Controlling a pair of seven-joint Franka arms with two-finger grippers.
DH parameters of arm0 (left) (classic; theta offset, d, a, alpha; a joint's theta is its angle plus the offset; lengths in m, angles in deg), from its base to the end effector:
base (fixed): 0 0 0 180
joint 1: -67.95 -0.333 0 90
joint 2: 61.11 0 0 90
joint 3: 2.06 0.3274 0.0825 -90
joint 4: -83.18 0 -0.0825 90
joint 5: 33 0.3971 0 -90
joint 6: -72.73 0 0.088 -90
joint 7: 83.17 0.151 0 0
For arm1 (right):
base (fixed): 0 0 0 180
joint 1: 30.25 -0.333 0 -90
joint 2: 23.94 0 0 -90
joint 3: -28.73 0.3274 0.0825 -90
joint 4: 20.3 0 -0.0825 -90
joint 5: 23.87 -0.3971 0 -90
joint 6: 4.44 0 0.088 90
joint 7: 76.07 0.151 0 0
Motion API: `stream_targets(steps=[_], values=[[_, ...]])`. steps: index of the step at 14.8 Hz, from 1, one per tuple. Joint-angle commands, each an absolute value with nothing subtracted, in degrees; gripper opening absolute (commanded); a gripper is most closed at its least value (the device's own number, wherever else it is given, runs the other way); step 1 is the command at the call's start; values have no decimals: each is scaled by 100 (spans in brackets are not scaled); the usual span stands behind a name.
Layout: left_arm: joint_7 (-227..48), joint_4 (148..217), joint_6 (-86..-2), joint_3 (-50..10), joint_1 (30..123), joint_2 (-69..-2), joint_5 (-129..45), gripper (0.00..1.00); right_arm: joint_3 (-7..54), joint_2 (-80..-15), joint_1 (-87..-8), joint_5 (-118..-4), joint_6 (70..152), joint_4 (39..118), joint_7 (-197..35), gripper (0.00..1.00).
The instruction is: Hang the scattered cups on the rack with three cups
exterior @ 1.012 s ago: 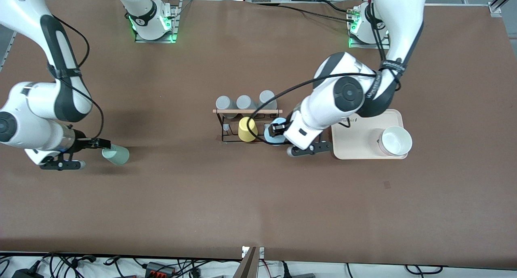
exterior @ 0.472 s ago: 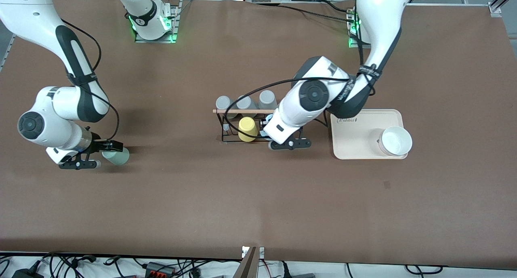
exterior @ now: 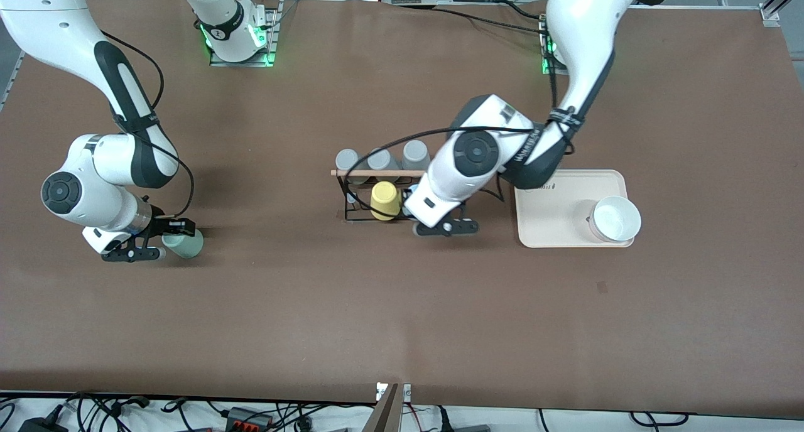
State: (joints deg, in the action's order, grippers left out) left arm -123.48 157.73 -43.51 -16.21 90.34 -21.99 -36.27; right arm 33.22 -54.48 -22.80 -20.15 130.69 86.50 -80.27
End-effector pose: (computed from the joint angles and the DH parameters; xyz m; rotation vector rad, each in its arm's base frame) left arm 0.6317 -0.4271 0.3168 2.9312 0.2173 -0.1147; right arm 0.6485 -0.0375 0.1836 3.1370 0.0916 -0.0573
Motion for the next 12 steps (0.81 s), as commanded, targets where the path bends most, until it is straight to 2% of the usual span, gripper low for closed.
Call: stream_targets(steps=[1,3,7,9,12], values=[[-12334,15815,-4197,-1629,8432,-2770,-3503,100,3339,-5338,-2296,-1965,13118,8623,-8213,37],[-12334,15832,-3953,-1629,7992,-3078,-3328,100,3348,-5146,-2488,-2000,12699,8404,-8152,36],[-11450,15824,-3268,-1761,7228,-3544,-2755,100,3426,-4987,-3015,-2080,11004,7429,-7460,36],[-10920,15841,-2670,-1797,7016,-4026,-3193,100,3680,-4960,-3244,-2080,10326,7007,-6749,36],[-10473,15903,-2080,-1814,6681,-4327,-3450,100,4251,-4969,-3464,-2080,9972,6575,-5572,36]])
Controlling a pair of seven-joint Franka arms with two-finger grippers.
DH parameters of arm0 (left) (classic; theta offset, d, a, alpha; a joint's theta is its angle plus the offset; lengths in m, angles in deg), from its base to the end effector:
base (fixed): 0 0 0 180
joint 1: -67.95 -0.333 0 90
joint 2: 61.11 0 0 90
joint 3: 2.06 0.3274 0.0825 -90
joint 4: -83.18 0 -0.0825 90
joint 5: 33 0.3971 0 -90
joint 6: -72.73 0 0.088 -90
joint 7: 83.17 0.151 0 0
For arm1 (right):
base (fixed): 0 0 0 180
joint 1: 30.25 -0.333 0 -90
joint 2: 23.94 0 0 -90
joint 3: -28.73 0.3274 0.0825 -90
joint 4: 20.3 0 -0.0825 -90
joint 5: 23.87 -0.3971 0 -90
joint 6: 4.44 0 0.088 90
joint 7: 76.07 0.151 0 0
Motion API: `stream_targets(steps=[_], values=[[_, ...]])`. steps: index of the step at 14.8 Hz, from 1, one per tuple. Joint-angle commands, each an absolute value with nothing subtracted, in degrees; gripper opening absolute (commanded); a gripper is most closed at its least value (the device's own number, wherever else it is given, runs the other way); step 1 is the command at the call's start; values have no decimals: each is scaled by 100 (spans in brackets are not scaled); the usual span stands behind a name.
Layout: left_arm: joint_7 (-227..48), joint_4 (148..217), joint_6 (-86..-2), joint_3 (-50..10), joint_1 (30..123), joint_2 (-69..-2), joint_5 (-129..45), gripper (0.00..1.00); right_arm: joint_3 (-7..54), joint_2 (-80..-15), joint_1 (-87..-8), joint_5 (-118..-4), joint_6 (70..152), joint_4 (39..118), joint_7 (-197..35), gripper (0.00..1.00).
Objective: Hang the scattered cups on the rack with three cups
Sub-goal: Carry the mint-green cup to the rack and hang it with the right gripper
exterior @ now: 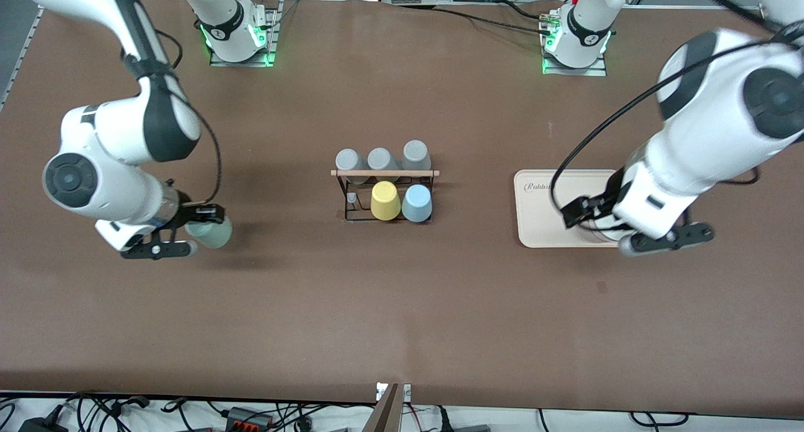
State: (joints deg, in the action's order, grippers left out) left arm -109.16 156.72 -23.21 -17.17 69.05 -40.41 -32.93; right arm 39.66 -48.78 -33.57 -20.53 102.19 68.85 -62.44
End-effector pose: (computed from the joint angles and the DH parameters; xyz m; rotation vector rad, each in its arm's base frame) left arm 0.6658 -0.1635 0.5218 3.0283 0.2867 0.0098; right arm 0.6606 0.1469 0.3526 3.1317 0.0289 -0.1929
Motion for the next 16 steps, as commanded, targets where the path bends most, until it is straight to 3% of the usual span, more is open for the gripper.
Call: stream_targets(steps=[1,4,10,14,16], values=[[-10079,16077,-2061,-1805,6568,-4362,-3450,100,4392,-4969,-3543,-2080,9971,6566,-5220,36],[-9767,17121,-2534,-1814,6417,-5055,-3476,100,4727,-4987,-3920,-2071,10041,6522,-4200,36],[-9706,18195,-2842,-1884,6408,-5785,-3450,100,4745,-5346,-4800,-2053,10576,6258,-2950,36],[-8828,18092,-2817,-657,7303,-5804,-3415,100,4745,-5566,-5020,-2018,10797,6249,-2782,36],[-8818,17986,-2669,-522,7279,-5786,-3441,100,4745,-5663,-5047,-1983,10797,6249,-2773,36]])
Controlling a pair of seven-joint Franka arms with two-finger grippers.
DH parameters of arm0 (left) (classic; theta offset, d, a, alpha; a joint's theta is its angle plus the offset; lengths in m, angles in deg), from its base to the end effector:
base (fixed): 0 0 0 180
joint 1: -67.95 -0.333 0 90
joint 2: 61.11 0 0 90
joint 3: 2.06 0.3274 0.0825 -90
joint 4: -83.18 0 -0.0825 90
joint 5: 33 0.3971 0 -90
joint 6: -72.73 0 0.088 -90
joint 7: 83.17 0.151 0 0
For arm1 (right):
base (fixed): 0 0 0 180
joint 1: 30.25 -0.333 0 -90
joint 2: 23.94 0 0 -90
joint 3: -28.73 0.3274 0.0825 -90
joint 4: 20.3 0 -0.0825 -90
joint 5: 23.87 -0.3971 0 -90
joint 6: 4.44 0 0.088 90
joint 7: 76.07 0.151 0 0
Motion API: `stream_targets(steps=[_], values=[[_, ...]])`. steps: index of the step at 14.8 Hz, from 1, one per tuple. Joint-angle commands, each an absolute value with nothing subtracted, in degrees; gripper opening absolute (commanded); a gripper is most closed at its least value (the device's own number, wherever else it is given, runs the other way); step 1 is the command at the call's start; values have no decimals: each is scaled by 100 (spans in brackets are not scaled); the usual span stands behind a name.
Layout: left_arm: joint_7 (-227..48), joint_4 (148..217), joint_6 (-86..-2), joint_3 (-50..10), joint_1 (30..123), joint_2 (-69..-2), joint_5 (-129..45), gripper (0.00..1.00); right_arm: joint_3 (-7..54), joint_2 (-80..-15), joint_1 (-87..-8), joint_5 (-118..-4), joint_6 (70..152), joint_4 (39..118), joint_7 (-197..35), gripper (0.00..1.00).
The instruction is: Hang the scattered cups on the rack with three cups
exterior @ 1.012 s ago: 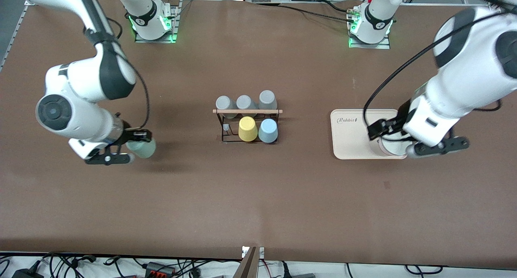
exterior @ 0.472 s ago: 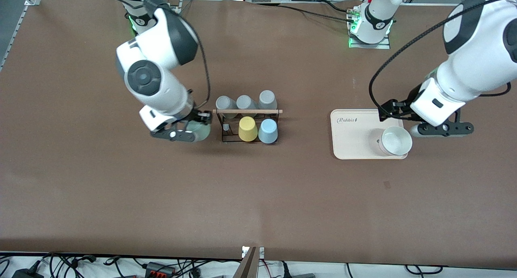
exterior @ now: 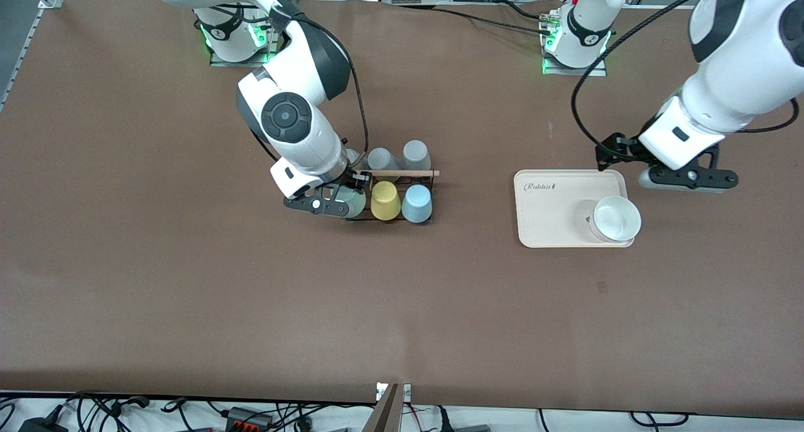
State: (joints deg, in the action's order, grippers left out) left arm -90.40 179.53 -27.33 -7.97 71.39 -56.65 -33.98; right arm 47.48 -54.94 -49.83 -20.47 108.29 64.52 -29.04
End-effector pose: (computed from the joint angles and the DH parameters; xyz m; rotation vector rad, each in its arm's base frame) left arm 0.5911 -0.0980 0.5077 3.1183 -0.0525 -0.0252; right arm 0.5817 0.4118 0.3330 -3.0617 0.2605 0.1463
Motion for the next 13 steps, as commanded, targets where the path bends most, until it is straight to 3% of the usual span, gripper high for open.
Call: stream_targets(steps=[1,6,9,10,11,12,13], values=[[-8870,17977,-2502,-557,7261,-5847,-3467,100,4745,-5733,-5056,-1922,10797,6249,-2764,36],[-8967,17916,-2211,-522,7217,-5892,-3476,100,4736,-6085,-5170,-1728,11034,6249,-2764,37],[-9370,17907,-2175,-592,7234,-5892,-3468,100,4736,-6155,-5196,-1588,11035,6249,-2773,43],[-9424,17915,-2167,-610,7234,-5900,-3467,100,4736,-6156,-5188,-1570,11026,6249,-2781,53],[-9398,17907,-2167,-610,7226,-5892,-3467,100,4736,-6147,-5161,-1579,11017,6249,-2799,84],[-9398,17907,-2167,-610,7226,-5892,-3467,100,4728,-6112,-5152,-1579,10974,6240,-2825,100],[-9424,17907,-2175,-619,7243,-5892,-3459,100,4719,-6085,-5135,-1579,10938,6179,-2860,100]])
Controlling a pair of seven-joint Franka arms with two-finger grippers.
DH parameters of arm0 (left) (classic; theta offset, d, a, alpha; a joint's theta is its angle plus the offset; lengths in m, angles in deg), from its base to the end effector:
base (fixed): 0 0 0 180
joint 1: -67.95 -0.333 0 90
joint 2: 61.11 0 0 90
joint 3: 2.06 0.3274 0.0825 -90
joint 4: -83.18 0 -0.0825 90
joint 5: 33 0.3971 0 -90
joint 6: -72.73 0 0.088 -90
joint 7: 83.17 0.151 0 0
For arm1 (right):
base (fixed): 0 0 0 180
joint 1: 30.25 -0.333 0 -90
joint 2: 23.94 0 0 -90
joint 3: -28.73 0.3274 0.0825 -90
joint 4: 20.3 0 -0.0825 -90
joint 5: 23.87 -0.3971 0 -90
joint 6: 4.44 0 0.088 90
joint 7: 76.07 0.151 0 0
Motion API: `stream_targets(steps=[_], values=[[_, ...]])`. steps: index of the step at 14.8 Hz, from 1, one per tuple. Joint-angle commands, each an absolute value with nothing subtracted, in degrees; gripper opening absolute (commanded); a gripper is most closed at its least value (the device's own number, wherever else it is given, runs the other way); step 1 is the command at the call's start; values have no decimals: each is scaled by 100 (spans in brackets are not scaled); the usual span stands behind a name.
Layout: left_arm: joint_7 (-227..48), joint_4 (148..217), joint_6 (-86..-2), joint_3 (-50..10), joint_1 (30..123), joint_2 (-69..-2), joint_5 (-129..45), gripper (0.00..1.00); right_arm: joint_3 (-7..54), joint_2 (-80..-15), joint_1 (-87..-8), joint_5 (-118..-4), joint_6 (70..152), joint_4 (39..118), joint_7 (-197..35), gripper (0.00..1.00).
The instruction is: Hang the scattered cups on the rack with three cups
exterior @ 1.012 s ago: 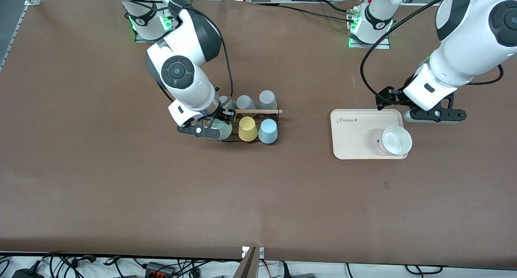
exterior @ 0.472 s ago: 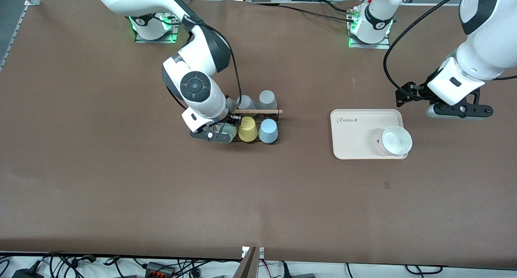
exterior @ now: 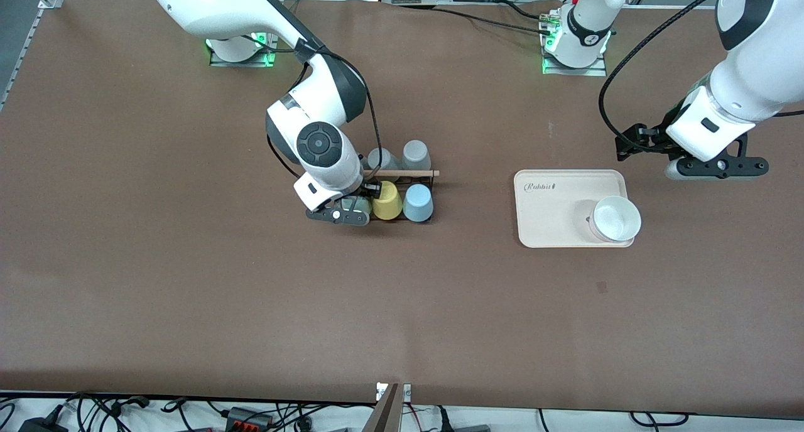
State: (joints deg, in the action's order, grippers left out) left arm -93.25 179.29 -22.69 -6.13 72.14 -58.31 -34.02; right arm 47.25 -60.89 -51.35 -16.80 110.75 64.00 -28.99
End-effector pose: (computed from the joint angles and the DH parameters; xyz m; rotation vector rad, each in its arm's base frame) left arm 0.5758 -0.0854 0.5200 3.1284 0.0531 -0.0992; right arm 0.5808 0.4236 0.2678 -3.1182 0.1989 0.1727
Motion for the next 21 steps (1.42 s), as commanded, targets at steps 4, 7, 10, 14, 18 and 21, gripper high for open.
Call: stream_targets(steps=[4,7,10,14,18,21], values=[[-9424,17898,-2219,-619,7296,-5883,-3406,100,4728,-5813,-5100,-1307,10220,5610,-2957,100],[-9381,17889,-2219,-610,7270,-5883,-3441,100,4701,-5813,-4671,-1298,9043,4565,-3586,100],[-9372,17889,-2228,-610,7252,-5883,-3459,100,4719,-5524,-3933,-1359,8698,4412,-3950,100],[-9372,17863,-2228,-610,7261,-5883,-3459,100,4719,-5102,-3019,-1377,8338,4430,-4950,100],[-9363,17713,-2219,-610,7252,-5821,-3459,100,4719,-4602,-2350,-1797,7985,4656,-5787,100],[-9372,17713,-2219,-610,7261,-5821,-3459,100,4719,-3601,-2138,-1938,8230,5806,-5875,100]])
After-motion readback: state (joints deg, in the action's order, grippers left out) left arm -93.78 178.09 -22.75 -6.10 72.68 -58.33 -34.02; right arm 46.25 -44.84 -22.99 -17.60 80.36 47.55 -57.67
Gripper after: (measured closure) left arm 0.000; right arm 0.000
